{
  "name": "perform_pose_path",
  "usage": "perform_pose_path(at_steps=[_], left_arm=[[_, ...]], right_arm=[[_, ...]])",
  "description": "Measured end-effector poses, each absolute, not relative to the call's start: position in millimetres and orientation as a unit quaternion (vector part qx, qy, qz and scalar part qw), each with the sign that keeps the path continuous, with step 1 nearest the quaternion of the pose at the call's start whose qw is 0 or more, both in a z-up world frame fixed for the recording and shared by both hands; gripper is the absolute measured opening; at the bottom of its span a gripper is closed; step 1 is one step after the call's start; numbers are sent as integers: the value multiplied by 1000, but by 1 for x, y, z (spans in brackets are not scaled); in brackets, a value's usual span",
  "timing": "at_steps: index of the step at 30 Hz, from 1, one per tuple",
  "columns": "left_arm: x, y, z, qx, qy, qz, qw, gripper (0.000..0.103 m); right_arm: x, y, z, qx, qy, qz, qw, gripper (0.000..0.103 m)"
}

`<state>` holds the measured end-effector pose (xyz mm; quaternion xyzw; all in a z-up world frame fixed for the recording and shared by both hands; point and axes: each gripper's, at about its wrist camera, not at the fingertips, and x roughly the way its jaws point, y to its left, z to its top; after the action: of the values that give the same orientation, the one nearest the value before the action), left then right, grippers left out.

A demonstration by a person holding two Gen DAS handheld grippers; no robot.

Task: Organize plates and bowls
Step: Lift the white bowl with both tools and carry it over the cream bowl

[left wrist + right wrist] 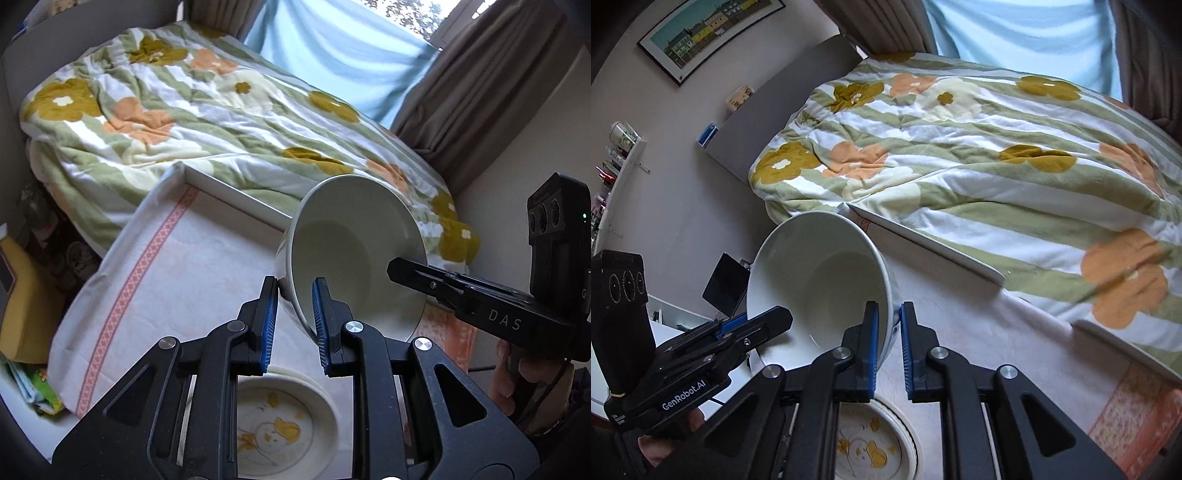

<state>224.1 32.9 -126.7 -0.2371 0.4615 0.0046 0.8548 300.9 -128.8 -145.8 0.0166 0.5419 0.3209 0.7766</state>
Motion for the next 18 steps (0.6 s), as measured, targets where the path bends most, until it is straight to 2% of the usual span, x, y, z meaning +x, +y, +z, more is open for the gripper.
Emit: perform_pose_path(at_steps=[8,18], left_arm=[[186,-87,-105,-197,472,-84,855,17],[159,-210,-145,-131,539,-182,812,17]], right_arm=[[220,-255,-121,59,527,240,813,11],[147,-356,-147,114,547,118,821,11]])
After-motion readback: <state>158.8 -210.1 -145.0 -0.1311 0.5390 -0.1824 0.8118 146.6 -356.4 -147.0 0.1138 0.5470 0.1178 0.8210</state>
